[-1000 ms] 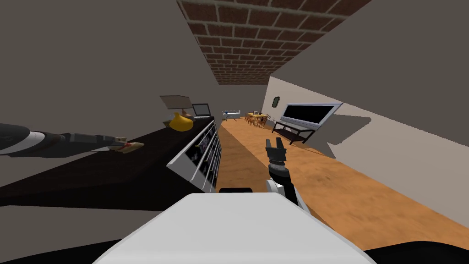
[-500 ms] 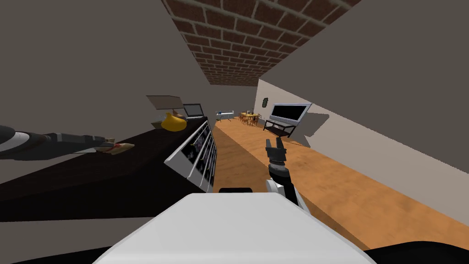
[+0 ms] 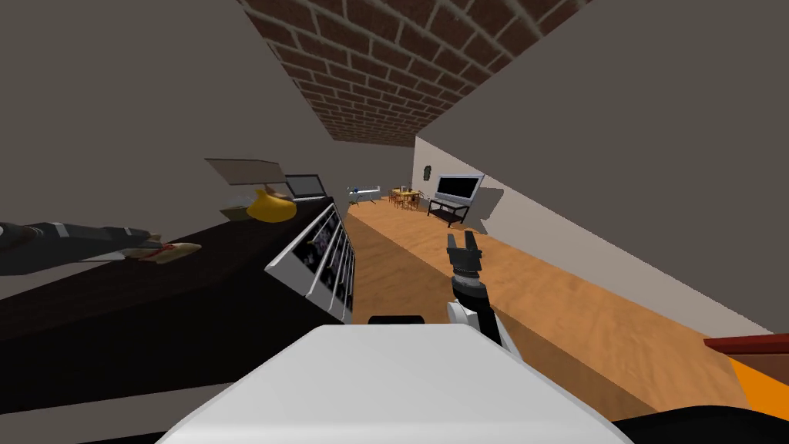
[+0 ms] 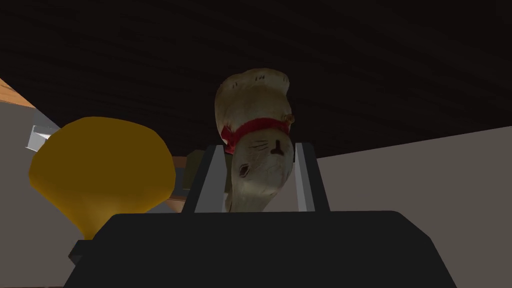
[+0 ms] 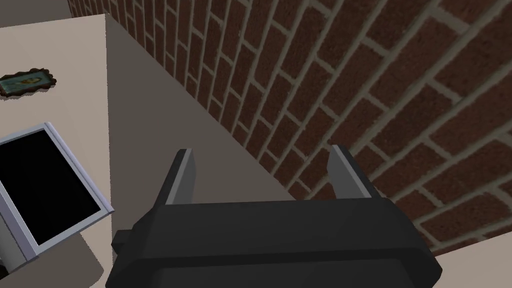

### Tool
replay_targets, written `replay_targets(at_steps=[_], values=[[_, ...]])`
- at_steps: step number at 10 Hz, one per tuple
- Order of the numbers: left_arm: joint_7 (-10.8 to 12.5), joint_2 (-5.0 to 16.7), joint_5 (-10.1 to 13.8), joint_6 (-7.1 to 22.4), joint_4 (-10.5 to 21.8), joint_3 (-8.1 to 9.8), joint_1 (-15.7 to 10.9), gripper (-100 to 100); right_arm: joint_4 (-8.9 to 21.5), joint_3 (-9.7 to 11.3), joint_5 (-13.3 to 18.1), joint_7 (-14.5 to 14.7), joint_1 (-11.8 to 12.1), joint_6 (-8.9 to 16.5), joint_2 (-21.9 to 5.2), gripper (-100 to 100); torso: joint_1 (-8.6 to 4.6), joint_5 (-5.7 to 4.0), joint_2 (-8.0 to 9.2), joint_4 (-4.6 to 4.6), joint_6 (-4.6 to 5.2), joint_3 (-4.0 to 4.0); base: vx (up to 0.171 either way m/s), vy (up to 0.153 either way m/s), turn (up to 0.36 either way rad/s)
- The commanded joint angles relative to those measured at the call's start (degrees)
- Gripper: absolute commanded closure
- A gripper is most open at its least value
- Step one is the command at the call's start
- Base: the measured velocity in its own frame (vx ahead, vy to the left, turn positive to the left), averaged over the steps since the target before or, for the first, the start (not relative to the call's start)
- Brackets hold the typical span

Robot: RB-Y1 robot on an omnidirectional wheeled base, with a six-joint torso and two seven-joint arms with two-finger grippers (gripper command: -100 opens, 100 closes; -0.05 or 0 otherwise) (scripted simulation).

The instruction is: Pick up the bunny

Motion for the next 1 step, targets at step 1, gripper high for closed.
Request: replay_targets(at_steps=[1], values=[[0.0,0.0,0.0,0.0,0.0,0.0,0.0,0,0.0,0.0,0.0,0.0,0.0,0.0,0.0,0,0.0,0.0,0.0,0.0,0.0,0.0,-0.012,-0.005,0.01]])
